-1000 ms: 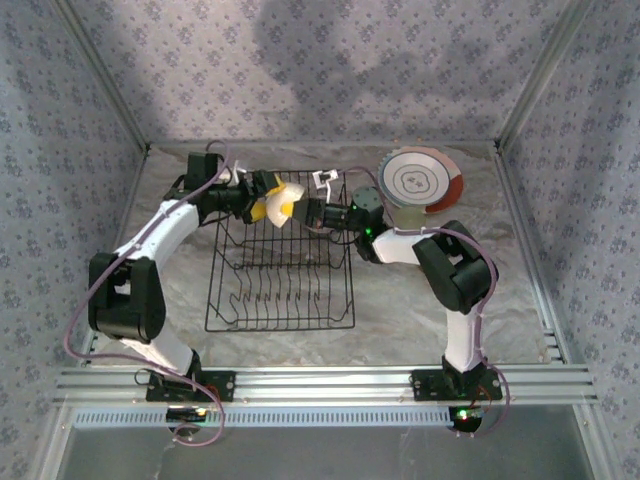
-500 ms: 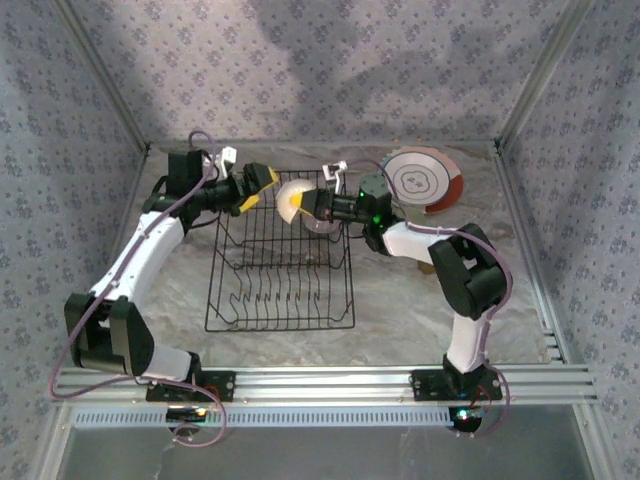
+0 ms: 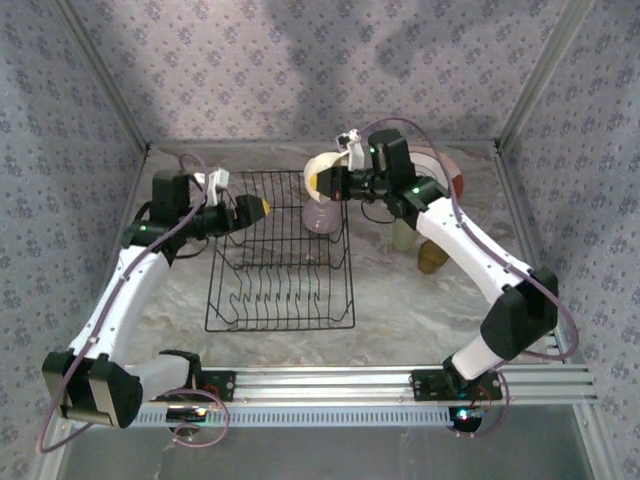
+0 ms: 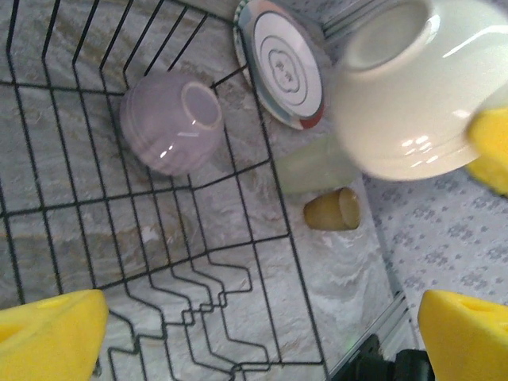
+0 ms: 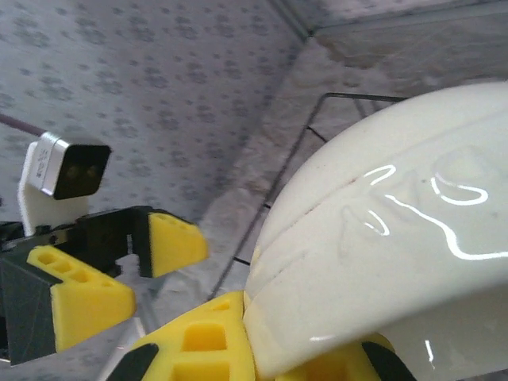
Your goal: Unload the mixed dishes from the dish rack
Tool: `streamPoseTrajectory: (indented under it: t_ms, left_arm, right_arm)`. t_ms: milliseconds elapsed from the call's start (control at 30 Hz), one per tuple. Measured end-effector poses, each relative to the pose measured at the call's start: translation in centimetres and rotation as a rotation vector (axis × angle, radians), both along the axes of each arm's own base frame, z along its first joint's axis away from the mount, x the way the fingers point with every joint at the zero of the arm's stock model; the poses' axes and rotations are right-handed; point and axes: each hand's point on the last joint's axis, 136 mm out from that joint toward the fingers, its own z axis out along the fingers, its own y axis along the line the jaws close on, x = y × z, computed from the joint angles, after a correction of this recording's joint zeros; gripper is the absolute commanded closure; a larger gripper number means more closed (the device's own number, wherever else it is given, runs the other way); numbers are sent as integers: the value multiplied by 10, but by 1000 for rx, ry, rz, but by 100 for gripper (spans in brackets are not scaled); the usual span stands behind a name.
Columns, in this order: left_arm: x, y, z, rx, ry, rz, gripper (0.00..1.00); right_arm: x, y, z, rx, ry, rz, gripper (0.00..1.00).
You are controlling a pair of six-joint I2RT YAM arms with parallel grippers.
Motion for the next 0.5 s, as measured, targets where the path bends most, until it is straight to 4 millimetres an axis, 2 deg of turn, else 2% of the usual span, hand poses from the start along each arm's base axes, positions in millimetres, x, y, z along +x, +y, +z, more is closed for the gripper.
streamPoseTrajectory:
  t_ms: [167, 333, 500]
  left_arm:
    - [-13, 3, -14, 29, 9, -13, 1]
    - [-18, 1, -16, 49, 0, -29, 1]
    - [-22, -3, -16, 54, -6, -48, 1]
  right_arm:
    - [-17, -38, -19, -245, 34, -66, 100]
    - [-50, -82, -45, -459, 126, -101, 100]
    - [-75, -108, -67, -561, 196, -117, 100]
